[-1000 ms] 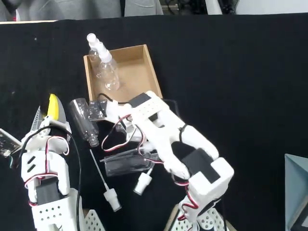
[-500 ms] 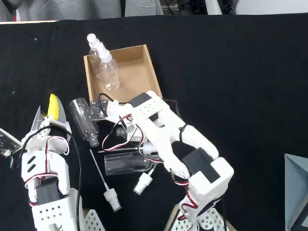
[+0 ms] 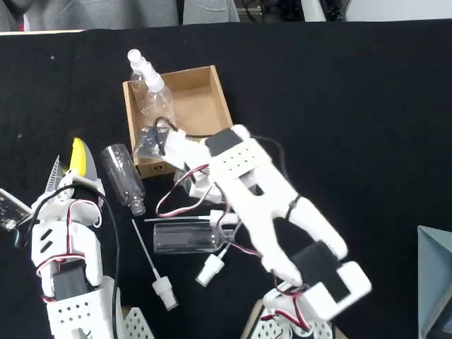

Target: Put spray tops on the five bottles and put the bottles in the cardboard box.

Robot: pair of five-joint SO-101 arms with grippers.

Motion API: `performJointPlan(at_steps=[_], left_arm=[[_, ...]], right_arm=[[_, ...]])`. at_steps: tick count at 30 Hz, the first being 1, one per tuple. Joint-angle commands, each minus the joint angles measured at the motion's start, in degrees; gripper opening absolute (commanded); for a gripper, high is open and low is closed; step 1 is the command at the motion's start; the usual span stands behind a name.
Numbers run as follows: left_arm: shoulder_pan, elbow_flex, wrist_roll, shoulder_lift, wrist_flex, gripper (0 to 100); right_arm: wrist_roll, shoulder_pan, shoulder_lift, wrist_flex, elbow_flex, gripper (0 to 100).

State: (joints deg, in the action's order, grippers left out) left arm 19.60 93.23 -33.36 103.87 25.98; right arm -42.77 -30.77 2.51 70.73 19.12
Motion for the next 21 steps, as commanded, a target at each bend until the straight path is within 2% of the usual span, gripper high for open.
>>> performJointPlan(at_steps=[1,9,21], left_arm=[[0.31,-2.24,-0.44,0.53,-1.49,16],[0.04,-2.33,-0.44,0.53,-1.41,16],[-0.48,-2.42,-0.44,0.53,-1.05,16]], right_arm=[[2.9,2.73,6.02,0.88,-2.51,5.1],[9.32,6.33,11.74,6.86,-2.51,5.1],[22.95,12.13,20.97,13.71,-2.42,5.1]])
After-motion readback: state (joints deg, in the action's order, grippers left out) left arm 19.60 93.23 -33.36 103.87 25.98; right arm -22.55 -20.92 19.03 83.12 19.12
